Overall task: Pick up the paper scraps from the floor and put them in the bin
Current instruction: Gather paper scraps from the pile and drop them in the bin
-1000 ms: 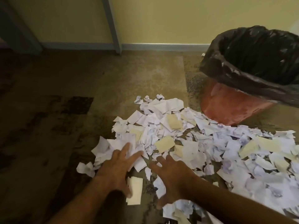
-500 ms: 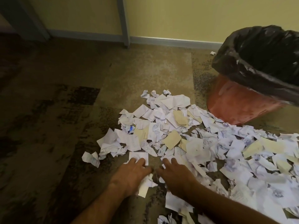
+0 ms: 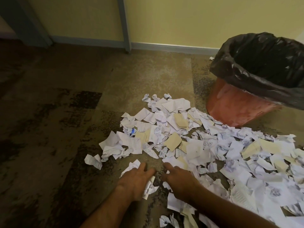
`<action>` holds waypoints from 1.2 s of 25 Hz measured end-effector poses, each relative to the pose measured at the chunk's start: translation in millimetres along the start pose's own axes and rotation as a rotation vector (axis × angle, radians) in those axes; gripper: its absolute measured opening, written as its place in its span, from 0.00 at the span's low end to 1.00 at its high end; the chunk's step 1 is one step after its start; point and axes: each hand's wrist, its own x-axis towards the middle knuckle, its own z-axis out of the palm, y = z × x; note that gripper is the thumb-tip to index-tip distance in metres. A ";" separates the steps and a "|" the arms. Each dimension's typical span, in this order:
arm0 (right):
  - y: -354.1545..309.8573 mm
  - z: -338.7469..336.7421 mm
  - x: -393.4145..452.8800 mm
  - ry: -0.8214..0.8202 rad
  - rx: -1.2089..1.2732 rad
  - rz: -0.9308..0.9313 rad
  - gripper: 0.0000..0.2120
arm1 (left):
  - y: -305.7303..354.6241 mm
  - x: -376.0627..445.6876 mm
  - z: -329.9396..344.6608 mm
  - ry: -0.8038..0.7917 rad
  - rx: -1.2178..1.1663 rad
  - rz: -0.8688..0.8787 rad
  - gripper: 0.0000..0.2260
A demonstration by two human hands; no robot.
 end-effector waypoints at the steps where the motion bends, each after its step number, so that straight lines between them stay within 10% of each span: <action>1: 0.9 -1.6 -0.4 -0.009 0.003 0.002 0.24 | 2.8 -0.5 -1.2 0.003 0.009 0.000 0.38; 11: 18.4 -8.6 9.8 0.049 0.080 0.029 0.20 | -0.7 -17.7 -3.2 0.141 -0.092 -0.024 0.28; 21: 80.5 -169.9 -103.5 0.683 1.011 0.126 0.16 | 46.5 -22.5 -178.6 0.694 -0.749 0.082 0.15; 30: 201.4 -297.7 -155.0 1.358 1.269 0.144 0.19 | 168.4 42.1 -344.7 0.779 -1.200 0.376 0.16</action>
